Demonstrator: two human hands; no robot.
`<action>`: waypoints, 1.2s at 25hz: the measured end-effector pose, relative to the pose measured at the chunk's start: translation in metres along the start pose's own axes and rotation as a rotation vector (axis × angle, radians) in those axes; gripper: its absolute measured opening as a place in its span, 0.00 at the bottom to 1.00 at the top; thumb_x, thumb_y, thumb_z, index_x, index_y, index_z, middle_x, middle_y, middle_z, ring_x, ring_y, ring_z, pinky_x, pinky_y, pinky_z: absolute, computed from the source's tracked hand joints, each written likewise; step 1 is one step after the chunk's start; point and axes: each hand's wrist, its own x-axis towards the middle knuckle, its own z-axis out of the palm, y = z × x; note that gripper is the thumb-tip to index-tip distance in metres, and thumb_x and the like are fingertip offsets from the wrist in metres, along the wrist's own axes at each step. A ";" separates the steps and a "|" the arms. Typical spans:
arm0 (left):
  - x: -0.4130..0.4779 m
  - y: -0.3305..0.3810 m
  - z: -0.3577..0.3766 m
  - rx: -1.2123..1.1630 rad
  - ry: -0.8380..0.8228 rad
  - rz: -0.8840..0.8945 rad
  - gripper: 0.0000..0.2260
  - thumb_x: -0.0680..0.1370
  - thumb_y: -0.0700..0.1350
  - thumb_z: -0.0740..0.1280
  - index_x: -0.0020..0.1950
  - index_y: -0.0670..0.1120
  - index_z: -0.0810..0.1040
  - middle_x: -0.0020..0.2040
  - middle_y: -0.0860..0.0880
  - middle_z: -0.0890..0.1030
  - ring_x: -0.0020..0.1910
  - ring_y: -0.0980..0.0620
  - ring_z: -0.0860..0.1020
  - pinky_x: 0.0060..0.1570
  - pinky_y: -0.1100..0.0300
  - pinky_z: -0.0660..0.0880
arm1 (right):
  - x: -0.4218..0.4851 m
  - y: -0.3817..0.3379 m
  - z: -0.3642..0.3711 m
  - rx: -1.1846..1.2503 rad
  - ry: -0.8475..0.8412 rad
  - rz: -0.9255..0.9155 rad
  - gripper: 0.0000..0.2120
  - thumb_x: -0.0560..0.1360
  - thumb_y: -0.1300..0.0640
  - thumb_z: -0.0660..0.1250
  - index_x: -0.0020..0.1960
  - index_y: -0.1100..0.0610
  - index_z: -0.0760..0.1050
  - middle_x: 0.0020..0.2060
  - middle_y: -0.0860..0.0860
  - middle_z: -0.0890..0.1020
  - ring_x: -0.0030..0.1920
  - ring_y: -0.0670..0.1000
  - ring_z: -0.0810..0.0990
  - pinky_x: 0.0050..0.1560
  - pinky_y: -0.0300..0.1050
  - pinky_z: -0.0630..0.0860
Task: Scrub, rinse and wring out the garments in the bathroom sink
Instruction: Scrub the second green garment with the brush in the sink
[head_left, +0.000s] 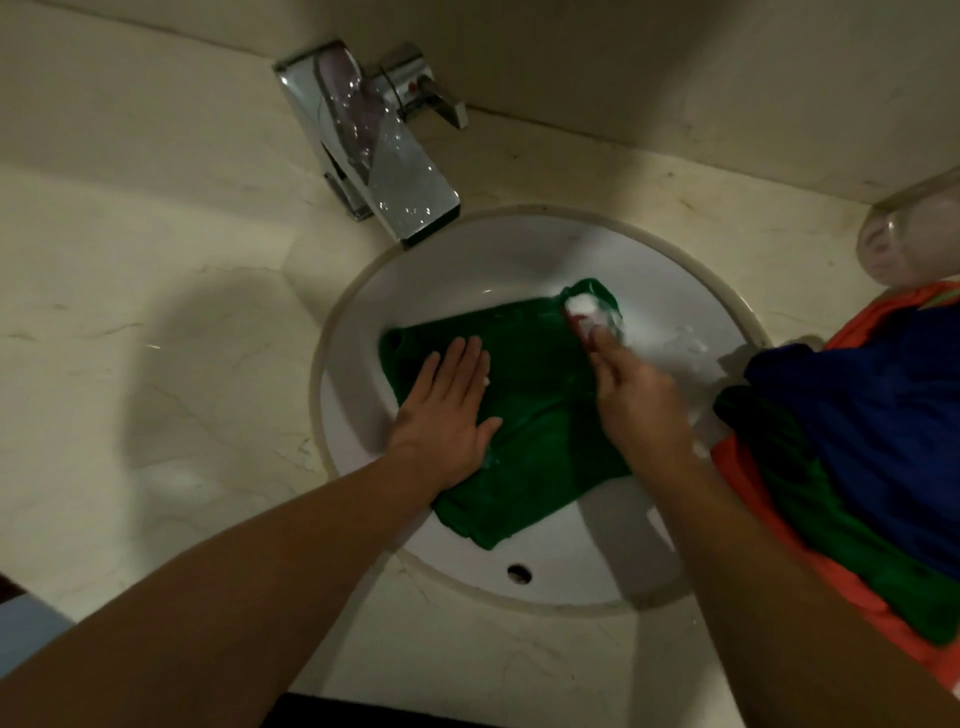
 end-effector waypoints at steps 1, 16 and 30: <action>-0.001 -0.005 -0.003 0.024 -0.026 -0.055 0.37 0.83 0.64 0.40 0.79 0.38 0.33 0.81 0.38 0.35 0.81 0.40 0.36 0.76 0.45 0.33 | -0.007 -0.019 0.013 0.061 -0.067 -0.092 0.20 0.85 0.44 0.56 0.74 0.28 0.62 0.46 0.53 0.82 0.42 0.56 0.82 0.48 0.52 0.81; -0.009 -0.021 -0.008 0.148 -0.175 -0.215 0.38 0.82 0.66 0.38 0.74 0.37 0.26 0.77 0.37 0.28 0.79 0.41 0.31 0.76 0.44 0.33 | -0.019 -0.078 0.068 0.050 -0.283 -0.328 0.18 0.84 0.40 0.53 0.72 0.24 0.60 0.56 0.57 0.85 0.46 0.61 0.85 0.51 0.55 0.82; -0.002 -0.020 -0.006 0.194 -0.217 -0.139 0.38 0.81 0.65 0.35 0.79 0.38 0.33 0.81 0.38 0.36 0.80 0.40 0.35 0.77 0.41 0.34 | 0.005 -0.015 0.017 -0.092 -0.073 0.005 0.18 0.86 0.42 0.51 0.74 0.34 0.66 0.44 0.57 0.81 0.38 0.55 0.79 0.42 0.48 0.76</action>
